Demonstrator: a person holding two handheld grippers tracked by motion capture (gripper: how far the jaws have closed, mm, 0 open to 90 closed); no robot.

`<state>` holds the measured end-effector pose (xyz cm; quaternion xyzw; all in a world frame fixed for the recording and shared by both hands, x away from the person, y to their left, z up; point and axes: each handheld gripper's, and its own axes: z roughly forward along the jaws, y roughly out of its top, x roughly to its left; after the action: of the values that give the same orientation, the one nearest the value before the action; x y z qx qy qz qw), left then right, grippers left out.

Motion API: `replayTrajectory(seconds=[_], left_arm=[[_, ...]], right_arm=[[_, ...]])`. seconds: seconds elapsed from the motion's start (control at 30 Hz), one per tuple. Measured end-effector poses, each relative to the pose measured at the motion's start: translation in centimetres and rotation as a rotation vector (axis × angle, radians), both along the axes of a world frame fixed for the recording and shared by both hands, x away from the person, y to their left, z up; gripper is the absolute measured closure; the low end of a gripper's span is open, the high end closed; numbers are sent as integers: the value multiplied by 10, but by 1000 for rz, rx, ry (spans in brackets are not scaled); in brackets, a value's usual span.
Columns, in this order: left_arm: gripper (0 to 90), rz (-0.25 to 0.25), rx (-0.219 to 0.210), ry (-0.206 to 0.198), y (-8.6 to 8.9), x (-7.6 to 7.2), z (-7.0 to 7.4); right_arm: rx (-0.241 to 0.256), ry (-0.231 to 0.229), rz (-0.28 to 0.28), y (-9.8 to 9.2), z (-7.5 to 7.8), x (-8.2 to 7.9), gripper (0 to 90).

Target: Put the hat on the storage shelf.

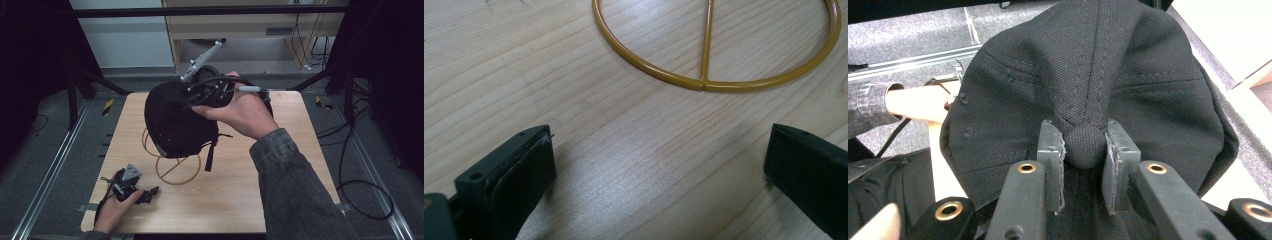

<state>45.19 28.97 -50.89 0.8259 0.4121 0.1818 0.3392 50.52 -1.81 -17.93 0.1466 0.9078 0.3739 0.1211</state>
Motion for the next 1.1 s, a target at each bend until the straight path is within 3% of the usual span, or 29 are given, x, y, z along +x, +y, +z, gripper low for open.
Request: replayTrajectory(seconds=[0.33, 0.83, 1.1], left_arm=[[0, 0, 0, -1, 0, 0, 0], [0, -2, 2, 2, 0, 0, 0], [0, -3, 0, 3, 0, 0, 0]], right_arm=[[-8, 8, 10, 20, 2, 6, 738], [-83, 44, -6, 58, -4, 27, 737], [-99, 57, -11, 65, -7, 33, 737]])
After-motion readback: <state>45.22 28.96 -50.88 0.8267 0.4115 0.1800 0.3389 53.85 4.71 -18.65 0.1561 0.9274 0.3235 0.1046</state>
